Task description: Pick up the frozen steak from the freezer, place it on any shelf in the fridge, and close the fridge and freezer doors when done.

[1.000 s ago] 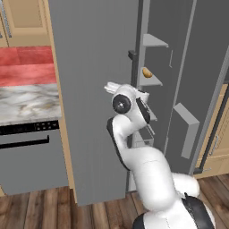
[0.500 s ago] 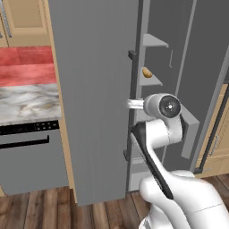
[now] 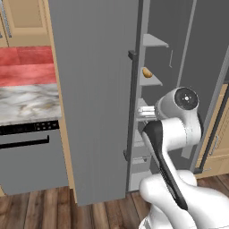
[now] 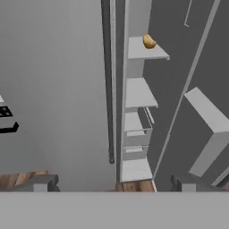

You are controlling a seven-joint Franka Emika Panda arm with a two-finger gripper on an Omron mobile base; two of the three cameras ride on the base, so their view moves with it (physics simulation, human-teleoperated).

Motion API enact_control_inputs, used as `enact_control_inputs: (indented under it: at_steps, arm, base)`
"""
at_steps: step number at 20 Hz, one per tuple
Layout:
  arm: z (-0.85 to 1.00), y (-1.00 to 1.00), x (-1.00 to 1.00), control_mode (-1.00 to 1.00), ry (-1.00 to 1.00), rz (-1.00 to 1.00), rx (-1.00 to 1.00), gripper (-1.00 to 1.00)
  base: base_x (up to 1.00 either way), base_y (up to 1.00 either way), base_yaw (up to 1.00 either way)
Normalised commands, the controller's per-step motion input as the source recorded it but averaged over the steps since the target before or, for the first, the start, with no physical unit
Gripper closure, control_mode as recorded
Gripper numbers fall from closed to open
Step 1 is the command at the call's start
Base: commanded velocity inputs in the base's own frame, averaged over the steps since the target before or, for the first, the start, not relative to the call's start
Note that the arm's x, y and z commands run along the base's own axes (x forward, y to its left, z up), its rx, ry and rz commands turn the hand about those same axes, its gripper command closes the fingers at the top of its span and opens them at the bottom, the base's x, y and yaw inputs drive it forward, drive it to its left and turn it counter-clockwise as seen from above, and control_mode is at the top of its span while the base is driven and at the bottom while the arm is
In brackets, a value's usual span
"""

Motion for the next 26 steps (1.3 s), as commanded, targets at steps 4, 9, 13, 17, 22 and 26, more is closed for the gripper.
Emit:
enact_control_inputs:
  at_steps: [4, 9, 13, 17, 22, 26]
  arm:
    - [0.0, -0.23, -0.31, -1.0, 0.0, 0.0, 0.0, -1.0]
    - [0.01, -0.66, -0.78, -1.0, 0.0, 0.0, 0.07, -1.0]
    - [0.17, -0.79, -0.73, -1.0, 0.0, 0.0, 0.13, -1.0]
    - [0.19, -0.86, -0.68, -1.0, 0.0, 0.0, 0.14, -1.0]
    - [0.15, -0.88, -0.55, -1.0, 0.0, 0.0, 0.14, -1.0]
    - [0.02, -0.98, -0.16, -1.0, 0.0, 0.0, 0.11, -1.0]
  base:
    - [0.0, 0.0, 0.0]
    - [0.0, 0.0, 0.0]
    - [0.0, 0.0, 0.0]
    - [0.0, 0.0, 0.0]
    - [0.0, 0.0, 0.0]
    - [0.0, 0.0, 0.0]
